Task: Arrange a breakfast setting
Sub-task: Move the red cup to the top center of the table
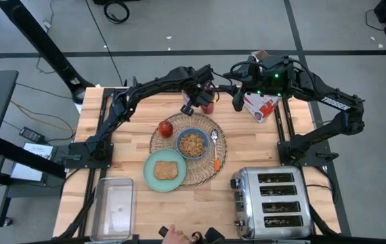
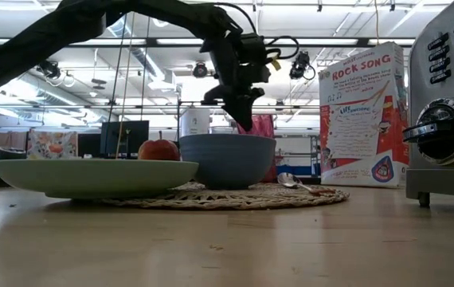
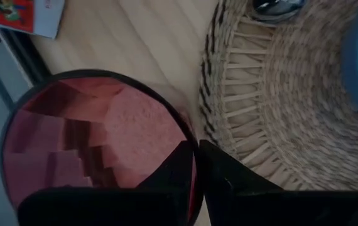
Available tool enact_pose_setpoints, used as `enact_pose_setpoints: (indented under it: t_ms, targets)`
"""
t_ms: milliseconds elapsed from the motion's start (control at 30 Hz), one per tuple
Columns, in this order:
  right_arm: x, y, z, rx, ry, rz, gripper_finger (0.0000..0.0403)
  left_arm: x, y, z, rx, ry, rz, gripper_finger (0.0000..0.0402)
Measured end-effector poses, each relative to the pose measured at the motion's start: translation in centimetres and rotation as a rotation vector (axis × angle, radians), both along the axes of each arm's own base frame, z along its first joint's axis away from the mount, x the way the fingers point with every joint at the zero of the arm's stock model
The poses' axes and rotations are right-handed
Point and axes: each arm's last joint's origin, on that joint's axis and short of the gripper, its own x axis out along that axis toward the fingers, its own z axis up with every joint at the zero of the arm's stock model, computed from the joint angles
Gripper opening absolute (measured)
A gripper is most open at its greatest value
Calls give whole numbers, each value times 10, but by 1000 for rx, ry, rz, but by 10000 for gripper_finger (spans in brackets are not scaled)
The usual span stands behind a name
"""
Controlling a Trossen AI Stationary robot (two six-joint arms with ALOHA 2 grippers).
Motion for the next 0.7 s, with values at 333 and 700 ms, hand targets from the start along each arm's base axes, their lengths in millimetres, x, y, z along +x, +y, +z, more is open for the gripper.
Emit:
enact_pose_setpoints:
  t_ms: [333,700]
  targets:
    - [0,0,0,0,0,0,215,0,0,0,15,2,30,34]
    - [0,0,1,1,-7,-3,215,-3,-3,3,16,28,54,34]
